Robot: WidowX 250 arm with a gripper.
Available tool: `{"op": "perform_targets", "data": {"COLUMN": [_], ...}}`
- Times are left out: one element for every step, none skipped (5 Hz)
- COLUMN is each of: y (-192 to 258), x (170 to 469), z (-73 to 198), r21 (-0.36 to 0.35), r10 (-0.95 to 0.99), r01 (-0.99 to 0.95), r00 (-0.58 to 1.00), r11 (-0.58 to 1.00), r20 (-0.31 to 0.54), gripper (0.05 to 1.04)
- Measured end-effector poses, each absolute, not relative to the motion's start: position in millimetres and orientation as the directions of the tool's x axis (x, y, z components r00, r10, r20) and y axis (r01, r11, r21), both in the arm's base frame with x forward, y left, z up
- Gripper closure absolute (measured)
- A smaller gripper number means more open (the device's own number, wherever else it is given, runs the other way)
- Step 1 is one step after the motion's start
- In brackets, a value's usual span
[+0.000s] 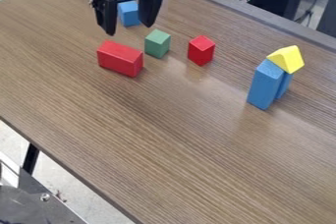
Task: Take the red and put it on top of green
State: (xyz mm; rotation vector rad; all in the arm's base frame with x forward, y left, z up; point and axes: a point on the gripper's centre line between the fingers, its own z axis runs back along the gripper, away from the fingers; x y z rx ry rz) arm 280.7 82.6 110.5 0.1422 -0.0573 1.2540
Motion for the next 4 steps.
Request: {"op": "perform_targets", "data": {"y": [81.3, 79.1, 85.1, 92.2], "x": [276.8, 284.5, 292.4, 299.5], "z": [99.8, 97.5, 94.8, 91.7], "r21": [0.108, 0.048, -0.023, -0.090], "r10": [0.945, 0.965, 0.984, 0.997], "r01": [-0.947, -0.965, -0.984, -0.993], "r00": [0.312, 0.259, 0.179, 0.078], "r11": [0.302, 0.256, 0.179, 0.079], "r20": [0.096, 0.048, 0.023, 0.022], "gripper": [0.091, 0.091, 0.091, 0.091]}}
